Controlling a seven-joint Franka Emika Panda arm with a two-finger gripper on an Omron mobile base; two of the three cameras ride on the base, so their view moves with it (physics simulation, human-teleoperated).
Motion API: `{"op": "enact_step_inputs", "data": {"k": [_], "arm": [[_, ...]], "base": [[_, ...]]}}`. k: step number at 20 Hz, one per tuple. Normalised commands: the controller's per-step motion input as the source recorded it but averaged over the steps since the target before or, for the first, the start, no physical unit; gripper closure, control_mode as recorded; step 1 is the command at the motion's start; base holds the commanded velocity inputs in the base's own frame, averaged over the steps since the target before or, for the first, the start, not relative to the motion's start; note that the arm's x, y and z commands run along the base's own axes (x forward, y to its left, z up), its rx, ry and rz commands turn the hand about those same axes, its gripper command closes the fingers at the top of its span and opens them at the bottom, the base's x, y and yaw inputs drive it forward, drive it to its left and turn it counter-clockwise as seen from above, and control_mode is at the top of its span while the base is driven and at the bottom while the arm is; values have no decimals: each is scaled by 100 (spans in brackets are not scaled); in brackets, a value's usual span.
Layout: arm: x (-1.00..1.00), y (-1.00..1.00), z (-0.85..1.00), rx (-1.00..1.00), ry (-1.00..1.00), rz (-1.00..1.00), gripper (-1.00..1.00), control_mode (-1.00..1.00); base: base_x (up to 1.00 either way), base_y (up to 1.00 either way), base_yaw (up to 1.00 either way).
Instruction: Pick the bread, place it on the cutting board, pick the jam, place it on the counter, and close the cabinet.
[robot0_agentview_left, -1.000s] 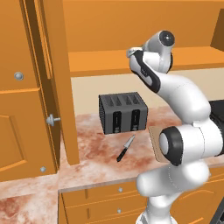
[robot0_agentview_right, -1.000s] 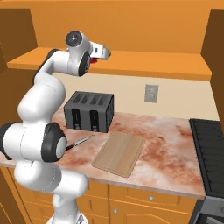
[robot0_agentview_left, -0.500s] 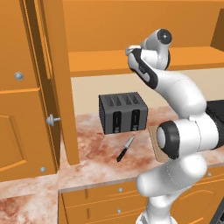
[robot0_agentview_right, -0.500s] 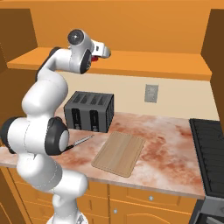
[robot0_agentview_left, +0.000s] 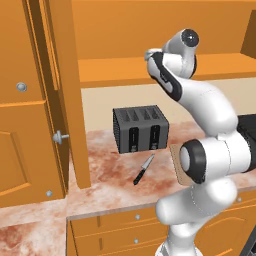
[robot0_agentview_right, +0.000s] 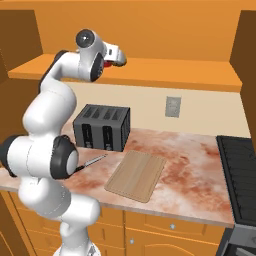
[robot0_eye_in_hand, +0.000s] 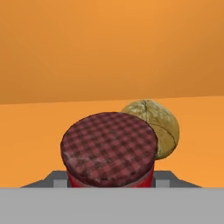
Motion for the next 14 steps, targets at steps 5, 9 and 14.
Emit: {"op": "enact_step_inputs", "data": {"k": [5,9,14], "arm": [[-42,0,9,-1,0,0,100,-100],[-64,0,2,0,0,0,100,-100],[-68,0,0,0,0,0,100,-100]], "base": [[0,0,0],[0,0,0],[0,0,0]]}}
